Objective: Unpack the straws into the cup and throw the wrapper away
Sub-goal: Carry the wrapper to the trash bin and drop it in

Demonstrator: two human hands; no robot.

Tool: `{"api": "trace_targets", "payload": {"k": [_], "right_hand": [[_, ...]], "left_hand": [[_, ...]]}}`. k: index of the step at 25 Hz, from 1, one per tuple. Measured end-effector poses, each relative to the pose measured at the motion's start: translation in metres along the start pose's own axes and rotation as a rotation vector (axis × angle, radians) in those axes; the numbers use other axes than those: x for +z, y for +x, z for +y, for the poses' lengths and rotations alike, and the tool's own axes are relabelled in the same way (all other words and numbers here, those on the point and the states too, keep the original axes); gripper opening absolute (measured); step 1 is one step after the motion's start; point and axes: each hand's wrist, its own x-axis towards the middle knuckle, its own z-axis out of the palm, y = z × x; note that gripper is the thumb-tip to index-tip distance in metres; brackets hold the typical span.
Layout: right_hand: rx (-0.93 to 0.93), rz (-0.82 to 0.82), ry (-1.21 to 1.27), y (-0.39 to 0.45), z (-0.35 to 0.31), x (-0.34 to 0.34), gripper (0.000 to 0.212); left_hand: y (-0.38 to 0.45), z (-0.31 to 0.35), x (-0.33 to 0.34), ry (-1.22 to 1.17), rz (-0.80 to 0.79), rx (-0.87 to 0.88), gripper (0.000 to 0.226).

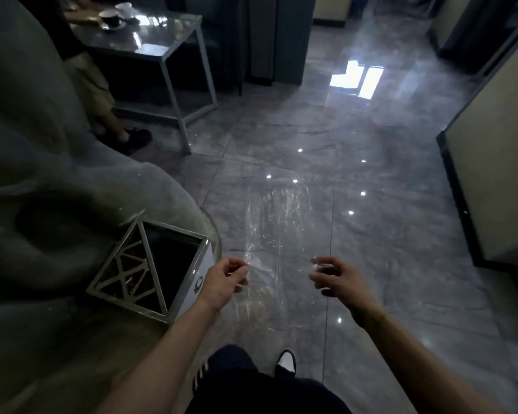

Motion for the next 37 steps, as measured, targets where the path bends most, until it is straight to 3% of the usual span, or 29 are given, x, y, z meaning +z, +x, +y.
{"api": "trace_targets", "payload": {"k": [6,18,33,37], "right_hand": [[-0.006,-0.191,-0.090,0.059,-0.030,0.015,0.023],[-0.070,-0.507,-0.390,0.148,-0.095,0.125,0.022],[0.022,-0.715,-0.713,0.203,-0.107,0.223,0.036],[0.069,-0.826,-0.715,0.215,-0.122,0.244,0.022]], "left_hand": [[0.011,0.002,-0.006,-0.154,0.175,-0.063,0.008],[0.019,-0.025,-0.069,-0.482,0.536,-0.206,0.008],[0.002,-0.059,-0.080,-0.907,0.724,-0.437,0.030],[0.005,-0.058,-0.076,-0.979,0.797,-0.458,0.028]]}}
